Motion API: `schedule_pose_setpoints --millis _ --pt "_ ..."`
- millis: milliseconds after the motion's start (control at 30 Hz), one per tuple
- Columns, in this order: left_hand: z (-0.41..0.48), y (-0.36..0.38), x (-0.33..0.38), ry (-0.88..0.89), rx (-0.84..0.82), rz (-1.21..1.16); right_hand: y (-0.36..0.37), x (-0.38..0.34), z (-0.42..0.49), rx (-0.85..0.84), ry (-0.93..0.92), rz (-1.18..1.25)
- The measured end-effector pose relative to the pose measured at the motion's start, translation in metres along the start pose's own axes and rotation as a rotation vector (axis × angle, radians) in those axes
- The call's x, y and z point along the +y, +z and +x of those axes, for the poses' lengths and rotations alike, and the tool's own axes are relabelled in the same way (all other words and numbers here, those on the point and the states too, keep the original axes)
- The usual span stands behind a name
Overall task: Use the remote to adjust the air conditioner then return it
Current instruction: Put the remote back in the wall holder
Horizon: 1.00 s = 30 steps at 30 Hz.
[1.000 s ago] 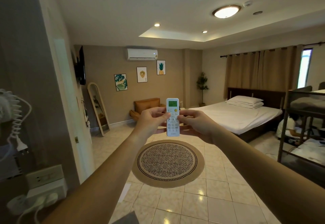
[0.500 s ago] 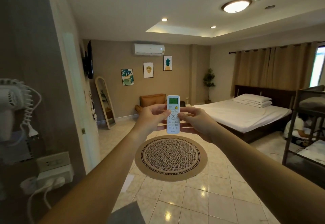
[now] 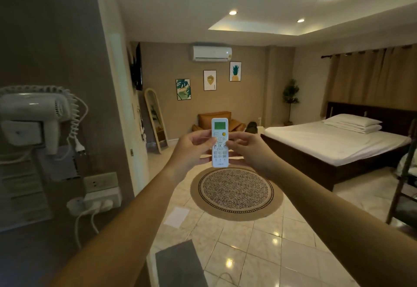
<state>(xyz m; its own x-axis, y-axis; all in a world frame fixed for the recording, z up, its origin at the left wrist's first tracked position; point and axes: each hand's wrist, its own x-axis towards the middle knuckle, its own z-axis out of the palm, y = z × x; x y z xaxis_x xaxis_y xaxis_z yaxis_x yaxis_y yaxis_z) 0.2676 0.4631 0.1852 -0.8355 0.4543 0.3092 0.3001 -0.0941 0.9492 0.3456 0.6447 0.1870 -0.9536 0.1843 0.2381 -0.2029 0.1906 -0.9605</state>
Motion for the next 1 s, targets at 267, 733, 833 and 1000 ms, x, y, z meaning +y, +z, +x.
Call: schedule_pose_setpoints --millis 267,733,833,1000 --pt "-0.007 -0.063 0.008 0.024 0.078 0.013 0.061 -0.011 0.024 -0.062 -0.057 0.019" --pt "-0.021 -0.232 0.016 0.028 0.237 0.131 0.226 -0.026 0.089 -0.216 -0.109 0.077" --pt "-0.03 -0.27 0.012 0.048 0.264 0.154 0.263 -0.026 0.103 -0.246 -0.103 0.066" --pt "-0.039 -0.328 0.006 0.04 0.322 0.181 0.317 -0.028 0.119 -0.308 -0.143 0.067"
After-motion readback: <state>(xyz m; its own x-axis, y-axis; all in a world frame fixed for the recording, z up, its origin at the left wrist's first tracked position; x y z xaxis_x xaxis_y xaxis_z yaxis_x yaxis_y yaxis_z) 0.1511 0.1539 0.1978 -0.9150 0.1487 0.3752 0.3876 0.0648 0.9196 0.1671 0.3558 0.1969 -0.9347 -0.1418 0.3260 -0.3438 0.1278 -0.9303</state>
